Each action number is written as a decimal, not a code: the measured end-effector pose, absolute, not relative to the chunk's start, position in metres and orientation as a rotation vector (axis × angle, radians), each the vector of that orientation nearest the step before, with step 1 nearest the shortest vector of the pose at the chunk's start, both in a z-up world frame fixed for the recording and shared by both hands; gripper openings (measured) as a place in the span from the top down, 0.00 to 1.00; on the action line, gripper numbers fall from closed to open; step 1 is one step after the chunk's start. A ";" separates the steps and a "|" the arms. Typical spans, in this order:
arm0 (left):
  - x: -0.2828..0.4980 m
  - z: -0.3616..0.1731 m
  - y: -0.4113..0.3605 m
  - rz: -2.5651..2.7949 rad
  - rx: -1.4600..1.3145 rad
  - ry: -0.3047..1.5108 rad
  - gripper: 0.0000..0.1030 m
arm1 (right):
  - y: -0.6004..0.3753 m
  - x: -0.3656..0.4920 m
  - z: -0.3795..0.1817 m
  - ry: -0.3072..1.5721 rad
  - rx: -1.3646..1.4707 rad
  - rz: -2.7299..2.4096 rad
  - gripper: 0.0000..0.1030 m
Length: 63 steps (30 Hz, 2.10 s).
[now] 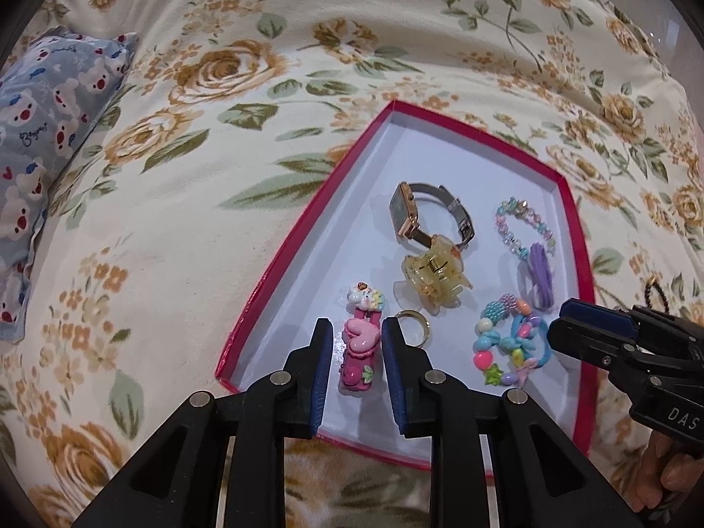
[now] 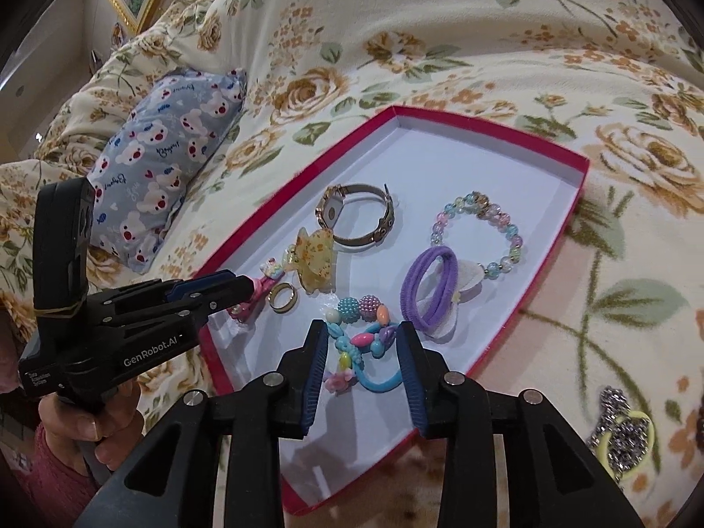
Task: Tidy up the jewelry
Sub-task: 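Open both tools to release the items and lift them away, then grasp the silver chain with the left tool while the right tool grasps the black bead bracelet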
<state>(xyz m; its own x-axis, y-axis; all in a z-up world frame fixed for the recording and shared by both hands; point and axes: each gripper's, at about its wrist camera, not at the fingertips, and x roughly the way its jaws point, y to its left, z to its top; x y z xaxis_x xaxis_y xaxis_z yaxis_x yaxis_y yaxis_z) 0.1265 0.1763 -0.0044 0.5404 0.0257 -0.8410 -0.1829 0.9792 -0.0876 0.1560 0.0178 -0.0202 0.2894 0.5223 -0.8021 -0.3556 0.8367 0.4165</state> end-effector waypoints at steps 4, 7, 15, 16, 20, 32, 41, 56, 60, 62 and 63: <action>0.114 0.003 0.176 0.121 -0.211 0.969 0.74 | 0.007 0.148 -0.009 1.110 0.184 0.577 0.66; 0.105 0.007 0.173 0.113 -0.236 0.957 0.73 | -0.010 0.141 -0.002 1.095 0.203 0.548 0.66; 0.088 0.019 0.155 0.021 -0.298 0.948 0.70 | -0.059 0.124 0.011 1.068 0.250 0.446 0.66; 0.086 0.021 0.151 0.008 -0.296 0.947 0.70 | -0.065 0.121 0.013 1.065 0.251 0.432 0.65; 0.080 0.028 0.136 -0.045 -0.297 0.945 0.70 | -0.094 0.111 0.017 1.052 0.270 0.371 0.65; 0.080 0.031 0.092 -0.142 -0.234 0.975 0.69 | -0.167 0.088 0.024 1.021 0.313 0.224 0.62; 0.092 0.029 0.058 -0.200 -0.175 0.996 0.69 | -0.202 0.077 0.025 1.010 0.336 0.155 0.62; 0.125 0.015 0.014 -0.259 -0.108 1.028 0.69 | -0.222 0.087 0.017 1.015 0.334 0.125 0.62; 0.137 0.012 0.000 -0.288 -0.096 1.025 0.69 | -0.224 0.094 0.013 1.024 0.325 0.124 0.62; 0.142 0.009 -0.006 -0.301 -0.089 1.026 0.69 | -0.224 0.098 0.010 1.029 0.322 0.123 0.62; 0.146 0.007 -0.010 -0.309 -0.085 1.027 0.69 | -0.224 0.101 0.009 1.030 0.320 0.124 0.62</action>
<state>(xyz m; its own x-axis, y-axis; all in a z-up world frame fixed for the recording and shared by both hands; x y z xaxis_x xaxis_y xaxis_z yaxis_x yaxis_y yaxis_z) 0.1457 -0.0101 0.0068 0.4780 -0.2926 -0.8282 0.2134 0.9533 -0.2137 0.1009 -0.2242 0.0089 0.5129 0.2502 -0.8212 0.0485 0.9466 0.3187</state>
